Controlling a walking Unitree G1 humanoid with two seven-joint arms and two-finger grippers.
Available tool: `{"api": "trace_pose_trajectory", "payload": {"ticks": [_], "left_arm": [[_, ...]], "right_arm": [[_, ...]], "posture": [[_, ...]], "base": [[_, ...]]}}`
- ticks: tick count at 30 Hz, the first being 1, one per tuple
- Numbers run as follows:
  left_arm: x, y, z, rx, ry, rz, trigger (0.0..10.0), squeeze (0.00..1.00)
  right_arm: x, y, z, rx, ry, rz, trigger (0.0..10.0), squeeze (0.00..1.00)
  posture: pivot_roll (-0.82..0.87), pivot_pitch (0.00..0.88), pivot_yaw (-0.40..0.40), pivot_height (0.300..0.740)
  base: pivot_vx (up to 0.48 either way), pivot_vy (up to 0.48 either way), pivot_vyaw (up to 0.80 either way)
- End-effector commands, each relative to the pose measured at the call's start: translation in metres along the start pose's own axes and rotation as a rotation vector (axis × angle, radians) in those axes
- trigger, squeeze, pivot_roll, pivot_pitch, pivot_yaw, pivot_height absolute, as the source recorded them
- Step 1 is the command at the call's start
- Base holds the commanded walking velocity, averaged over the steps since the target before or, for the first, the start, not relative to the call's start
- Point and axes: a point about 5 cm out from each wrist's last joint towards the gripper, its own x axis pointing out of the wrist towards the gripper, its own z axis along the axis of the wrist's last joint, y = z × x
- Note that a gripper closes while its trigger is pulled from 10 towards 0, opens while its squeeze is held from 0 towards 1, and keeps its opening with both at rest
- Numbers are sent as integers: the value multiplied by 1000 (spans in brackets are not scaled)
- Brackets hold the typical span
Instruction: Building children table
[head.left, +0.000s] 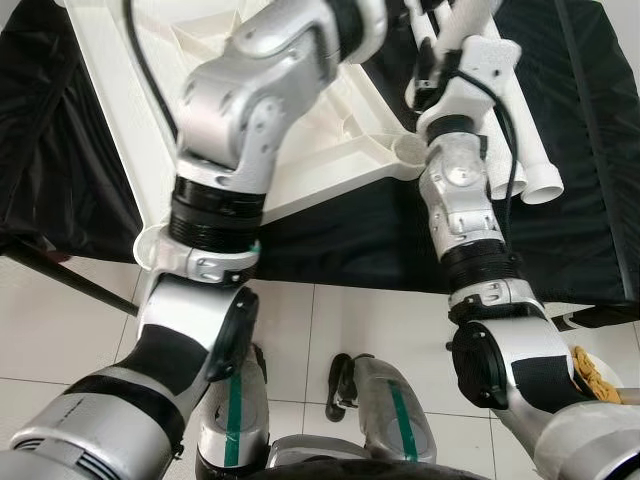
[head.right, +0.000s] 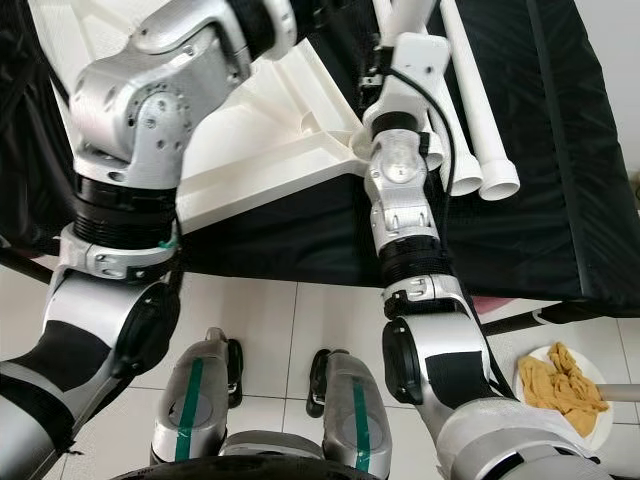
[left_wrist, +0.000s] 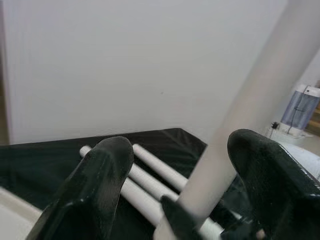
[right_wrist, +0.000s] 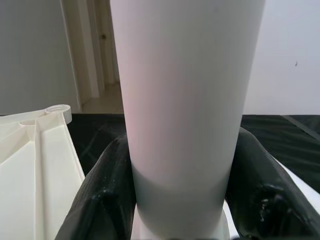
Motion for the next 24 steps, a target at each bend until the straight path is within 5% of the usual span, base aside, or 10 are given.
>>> {"api": "trace_pose_trajectory", "payload": {"ticks": [1,8,24], "left_arm": [[-6,3,-9,38,28,-35,10000,0],[-21,18,-48,61,198,50,10000,0],[-31,6,-107,159,380,13,10000,0]], "right_arm": [[-1,-6,4,-1,-21,44,10000,0],[-9,-14,9,37,-32,150,10000,0],[-18,-14,4,75,68,251,10000,0]], "posture": [[91,34,-50,740],[91,26,-56,740],[82,3,-57,740]], "base": [[0,0,0],[0,0,0],[0,0,0]]}}
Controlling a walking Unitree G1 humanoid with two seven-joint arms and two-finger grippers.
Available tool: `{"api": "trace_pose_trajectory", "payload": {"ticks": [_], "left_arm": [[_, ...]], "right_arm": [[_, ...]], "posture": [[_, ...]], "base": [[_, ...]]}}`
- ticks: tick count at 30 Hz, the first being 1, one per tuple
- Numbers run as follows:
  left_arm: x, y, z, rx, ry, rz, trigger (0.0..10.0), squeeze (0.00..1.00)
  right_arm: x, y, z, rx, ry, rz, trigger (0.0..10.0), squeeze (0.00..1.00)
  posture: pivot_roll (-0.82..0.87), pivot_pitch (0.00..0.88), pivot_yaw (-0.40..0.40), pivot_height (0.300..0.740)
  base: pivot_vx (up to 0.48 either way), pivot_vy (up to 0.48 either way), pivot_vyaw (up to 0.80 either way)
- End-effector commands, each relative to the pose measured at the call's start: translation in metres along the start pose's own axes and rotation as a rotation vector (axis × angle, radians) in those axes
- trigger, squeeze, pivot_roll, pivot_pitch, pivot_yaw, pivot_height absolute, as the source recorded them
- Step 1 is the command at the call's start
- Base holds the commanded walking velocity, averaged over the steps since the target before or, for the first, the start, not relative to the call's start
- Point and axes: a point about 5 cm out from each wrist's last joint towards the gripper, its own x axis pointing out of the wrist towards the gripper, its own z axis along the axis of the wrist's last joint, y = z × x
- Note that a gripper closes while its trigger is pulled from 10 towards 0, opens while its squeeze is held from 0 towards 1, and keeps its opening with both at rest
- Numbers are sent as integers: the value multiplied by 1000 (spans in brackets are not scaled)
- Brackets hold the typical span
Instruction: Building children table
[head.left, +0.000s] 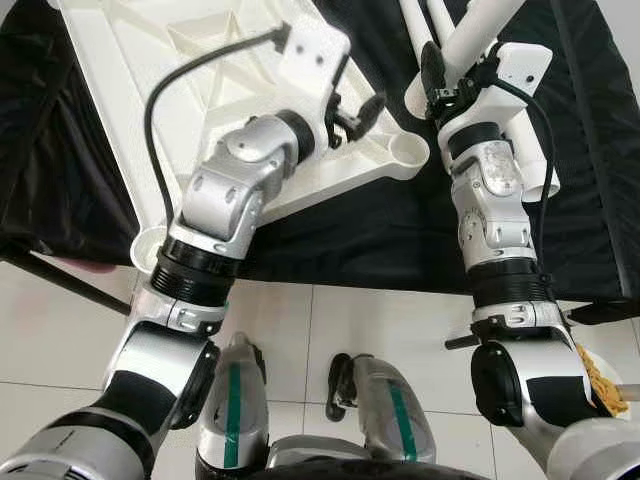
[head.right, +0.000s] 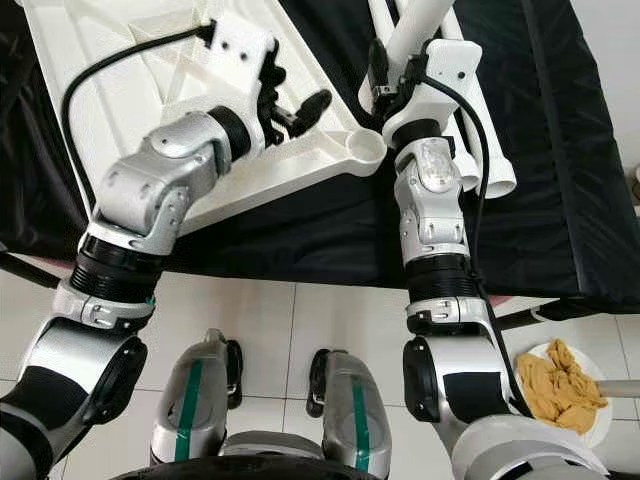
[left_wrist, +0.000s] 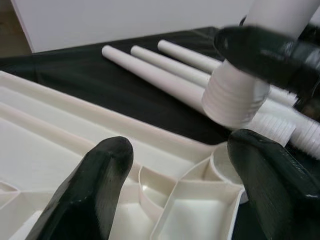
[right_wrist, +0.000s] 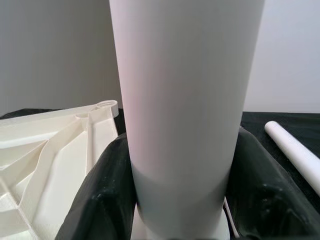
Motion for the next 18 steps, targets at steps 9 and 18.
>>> {"api": "trace_pose_trajectory", "payload": {"ticks": [9,18], "left_arm": [[-3,1,-12,43,-5,8,10000,0],[-7,8,-11,52,-32,43,10000,0]], "right_arm": [[-13,3,-11,-64,140,98,10000,0],[-15,2,-10,-43,187,101,10000,0]], "posture": [[77,8,-51,740],[81,14,-52,740]], "base": [[0,0,0],[0,0,0]]}}
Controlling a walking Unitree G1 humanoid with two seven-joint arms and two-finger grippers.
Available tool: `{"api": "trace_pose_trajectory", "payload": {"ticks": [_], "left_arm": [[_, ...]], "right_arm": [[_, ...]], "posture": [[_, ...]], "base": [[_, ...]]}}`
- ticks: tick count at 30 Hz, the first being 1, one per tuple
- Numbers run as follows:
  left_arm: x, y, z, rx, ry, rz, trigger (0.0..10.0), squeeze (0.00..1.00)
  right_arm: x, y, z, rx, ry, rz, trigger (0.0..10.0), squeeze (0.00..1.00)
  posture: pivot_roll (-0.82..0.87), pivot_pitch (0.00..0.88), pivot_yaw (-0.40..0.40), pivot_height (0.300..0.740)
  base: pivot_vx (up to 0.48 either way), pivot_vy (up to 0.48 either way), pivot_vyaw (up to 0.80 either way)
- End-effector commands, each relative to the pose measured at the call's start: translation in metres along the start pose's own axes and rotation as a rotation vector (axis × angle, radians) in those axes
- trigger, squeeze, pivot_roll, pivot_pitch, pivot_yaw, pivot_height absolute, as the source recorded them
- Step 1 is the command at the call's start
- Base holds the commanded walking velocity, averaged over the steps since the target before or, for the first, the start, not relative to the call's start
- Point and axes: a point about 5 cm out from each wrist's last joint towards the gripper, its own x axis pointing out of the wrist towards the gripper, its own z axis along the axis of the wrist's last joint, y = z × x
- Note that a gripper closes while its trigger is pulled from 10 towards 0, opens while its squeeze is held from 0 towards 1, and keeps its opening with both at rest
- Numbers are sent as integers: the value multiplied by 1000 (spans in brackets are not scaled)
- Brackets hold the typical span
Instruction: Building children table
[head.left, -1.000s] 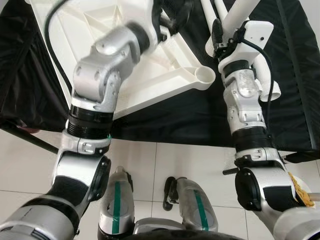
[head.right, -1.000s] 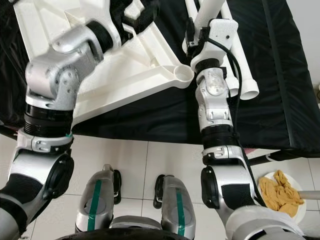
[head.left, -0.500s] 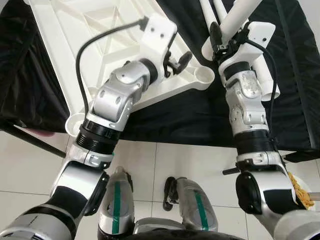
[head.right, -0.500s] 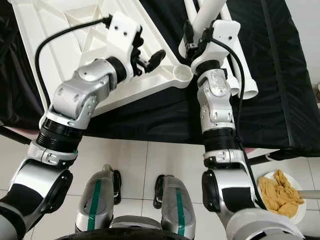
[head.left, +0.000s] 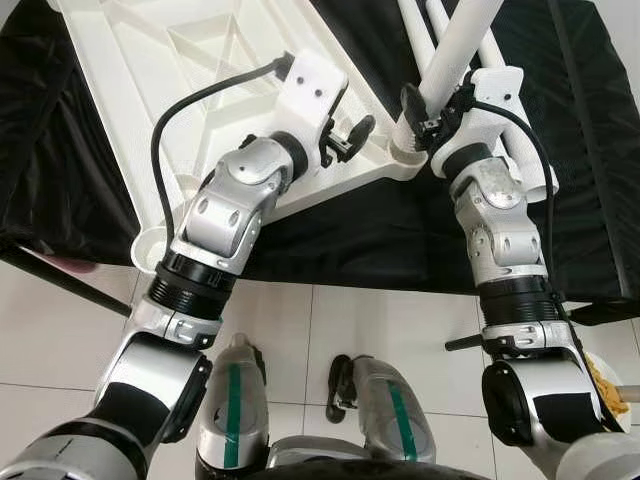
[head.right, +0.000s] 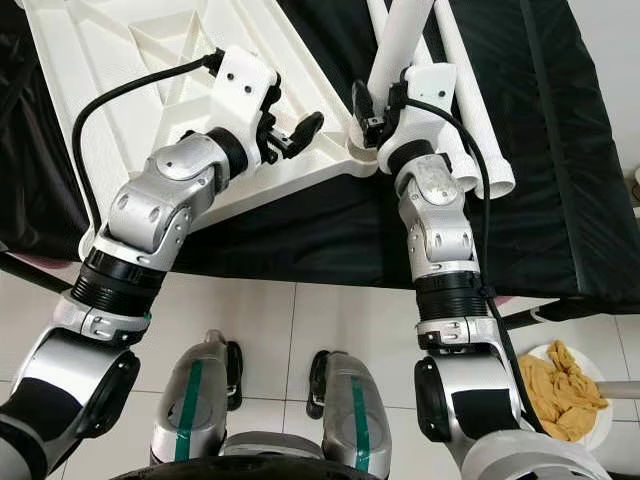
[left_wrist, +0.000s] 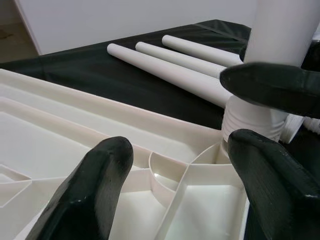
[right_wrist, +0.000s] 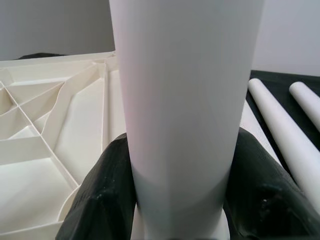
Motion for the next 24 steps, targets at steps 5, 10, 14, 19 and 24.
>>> {"api": "trace_pose_trajectory", "payload": {"ticks": [5,10,14,19,24], "left_arm": [[-4,7,4,18,-29,27,10000,0],[-5,10,6,20,-37,38,10000,0],[-6,13,8,18,-51,51,10000,0],[-6,13,9,16,-54,54,10000,0],[-7,15,11,19,-61,54,10000,0]], "right_arm": [[-5,-3,3,-8,45,6,10000,0],[-7,-2,-1,-21,64,12,10000,0],[-8,-1,-8,-18,93,6,10000,0],[-8,-1,-9,-15,102,3,10000,0],[-8,3,-17,-16,127,3,10000,0]], "posture": [[85,28,-57,740],[85,36,-58,740],[85,47,-56,740],[85,47,-56,740],[82,51,-46,740]], "base": [[0,0,0],[0,0,0],[0,0,0],[0,0,0],[0,0,0]]}}
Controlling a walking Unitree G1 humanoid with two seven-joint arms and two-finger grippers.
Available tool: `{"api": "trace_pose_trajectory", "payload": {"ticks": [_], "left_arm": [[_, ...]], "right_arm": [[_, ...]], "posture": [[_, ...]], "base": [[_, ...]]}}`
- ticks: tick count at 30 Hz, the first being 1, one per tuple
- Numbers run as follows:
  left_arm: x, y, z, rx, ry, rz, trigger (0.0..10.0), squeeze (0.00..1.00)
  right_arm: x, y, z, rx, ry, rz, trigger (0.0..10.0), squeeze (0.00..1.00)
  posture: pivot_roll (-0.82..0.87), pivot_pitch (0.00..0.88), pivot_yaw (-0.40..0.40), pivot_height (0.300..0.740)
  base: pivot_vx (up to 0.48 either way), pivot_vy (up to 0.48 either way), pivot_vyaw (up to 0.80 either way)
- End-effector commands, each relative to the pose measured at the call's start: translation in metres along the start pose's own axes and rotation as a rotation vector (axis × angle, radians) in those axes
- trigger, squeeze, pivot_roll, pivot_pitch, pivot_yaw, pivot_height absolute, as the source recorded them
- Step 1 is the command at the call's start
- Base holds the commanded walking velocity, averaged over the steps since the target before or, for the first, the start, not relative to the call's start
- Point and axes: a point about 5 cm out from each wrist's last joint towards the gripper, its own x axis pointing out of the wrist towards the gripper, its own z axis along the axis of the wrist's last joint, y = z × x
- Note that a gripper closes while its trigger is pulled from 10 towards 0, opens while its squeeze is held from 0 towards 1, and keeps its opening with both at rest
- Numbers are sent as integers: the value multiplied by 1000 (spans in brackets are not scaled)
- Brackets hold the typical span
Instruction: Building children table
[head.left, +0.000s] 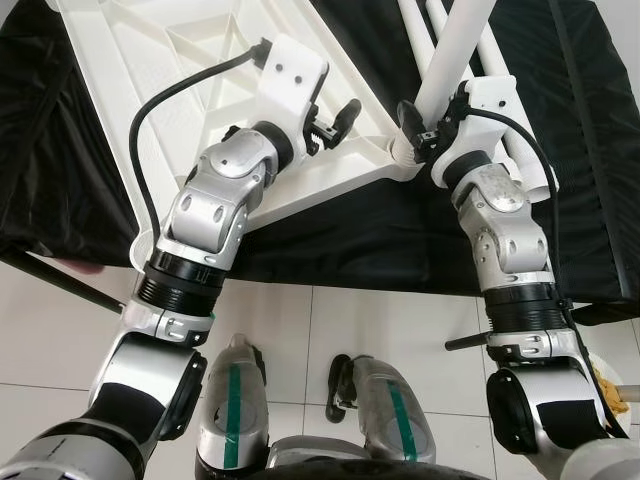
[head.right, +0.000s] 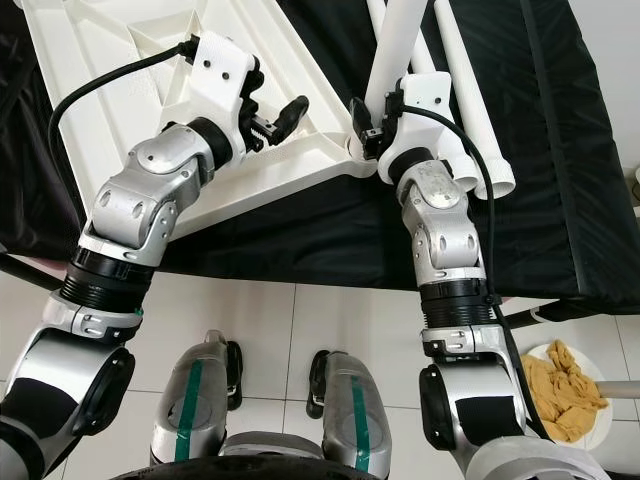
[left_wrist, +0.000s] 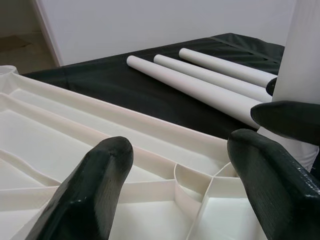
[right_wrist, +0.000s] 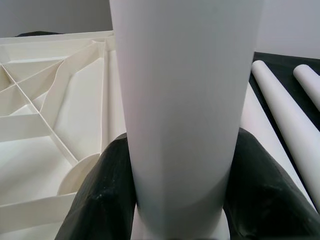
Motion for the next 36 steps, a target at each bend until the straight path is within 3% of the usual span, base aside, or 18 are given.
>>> {"api": "trace_pose_trajectory", "payload": {"ticks": [1,18,24,27,36], "left_arm": [[0,0,4,15,-18,2,10000,0],[-3,6,11,24,-39,23,10000,0],[-3,6,11,24,-40,25,10000,0],[-4,7,12,24,-42,25,10000,0],[-5,6,14,22,-44,25,10000,0]], "right_arm": [[-2,1,-13,-1,58,-5,10000,0],[-11,14,-46,-20,83,52,10000,0],[-12,15,-48,-28,74,53,10000,0],[-16,21,-49,-81,52,114,10000,0],[-18,30,-50,-118,43,168,10000,0]], "posture": [[82,51,-46,740],[87,54,-44,740],[85,57,-43,740],[82,60,-40,740],[83,67,-41,740]], "base": [[0,0,0],[0,0,0],[0,0,0],[0,0,0],[0,0,0]]}}
